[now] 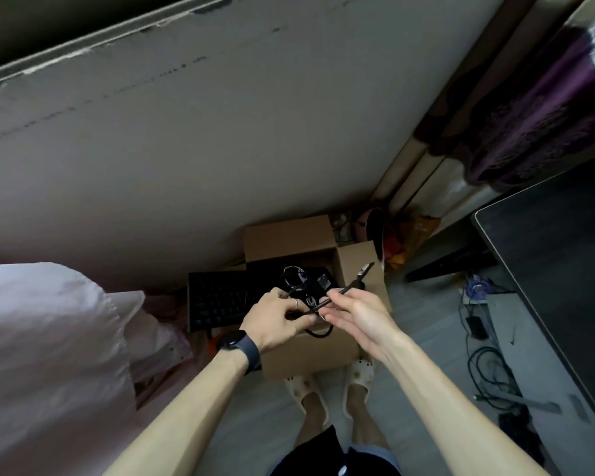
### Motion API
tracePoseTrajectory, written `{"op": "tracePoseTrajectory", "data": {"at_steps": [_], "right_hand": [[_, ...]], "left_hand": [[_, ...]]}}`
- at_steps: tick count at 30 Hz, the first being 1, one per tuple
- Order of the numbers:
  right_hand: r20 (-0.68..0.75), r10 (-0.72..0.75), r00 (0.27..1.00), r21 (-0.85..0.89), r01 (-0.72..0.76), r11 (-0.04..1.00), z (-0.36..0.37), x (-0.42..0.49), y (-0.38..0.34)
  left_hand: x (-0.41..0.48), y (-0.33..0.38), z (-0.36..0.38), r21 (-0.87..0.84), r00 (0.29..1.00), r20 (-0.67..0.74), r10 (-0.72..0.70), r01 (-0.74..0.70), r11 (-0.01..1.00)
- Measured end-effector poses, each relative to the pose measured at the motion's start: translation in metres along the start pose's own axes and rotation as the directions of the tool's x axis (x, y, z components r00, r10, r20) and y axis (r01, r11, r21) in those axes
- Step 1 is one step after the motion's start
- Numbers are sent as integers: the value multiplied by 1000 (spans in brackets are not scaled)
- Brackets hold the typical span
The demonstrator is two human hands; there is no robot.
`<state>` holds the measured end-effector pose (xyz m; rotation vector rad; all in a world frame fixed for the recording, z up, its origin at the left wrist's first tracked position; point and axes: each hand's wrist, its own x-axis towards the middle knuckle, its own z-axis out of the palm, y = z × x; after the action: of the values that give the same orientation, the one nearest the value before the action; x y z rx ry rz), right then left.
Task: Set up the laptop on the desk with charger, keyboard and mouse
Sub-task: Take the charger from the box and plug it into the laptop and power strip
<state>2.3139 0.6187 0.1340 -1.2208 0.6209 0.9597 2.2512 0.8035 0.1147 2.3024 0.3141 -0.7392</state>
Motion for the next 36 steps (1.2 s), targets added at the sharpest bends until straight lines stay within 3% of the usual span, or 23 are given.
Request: {"op": "tracePoseTrajectory", "data": {"at_steps": [11,16,18,21,24,27,32,36], "right_hand": [[-56,117,992,74,-113,991,-15,-21,-1],[-121,95,988,39,-91,995,-28,-22,-3],[-145,151,978,-44,-159,986,-35,-20,-1],[-89,284,955,-187,-296,937,-32,-23,7],[24,334,942,-173,-325,930,-17,-27,9],[55,273,960,-122,-265,956,-5,-34,2],[-54,103,993,-347,-115,931,-11,-44,-6],[-59,53,997,-403,-72,913,-22,-60,-12]], "left_hand": [[-28,23,-5,48,993,-114,39,-33,998],[-39,40,-29,-125,981,-192,29,-54,991],[-40,50,-43,-175,969,-244,-37,-6,985],[-37,67,-60,-286,957,-263,-126,48,957],[-35,83,-68,-284,958,-251,-138,64,957],[-35,89,-69,-294,954,-255,-157,78,953],[-38,84,-76,-262,957,-229,-175,113,958],[-41,74,-72,-356,971,-155,-183,118,927]]}}
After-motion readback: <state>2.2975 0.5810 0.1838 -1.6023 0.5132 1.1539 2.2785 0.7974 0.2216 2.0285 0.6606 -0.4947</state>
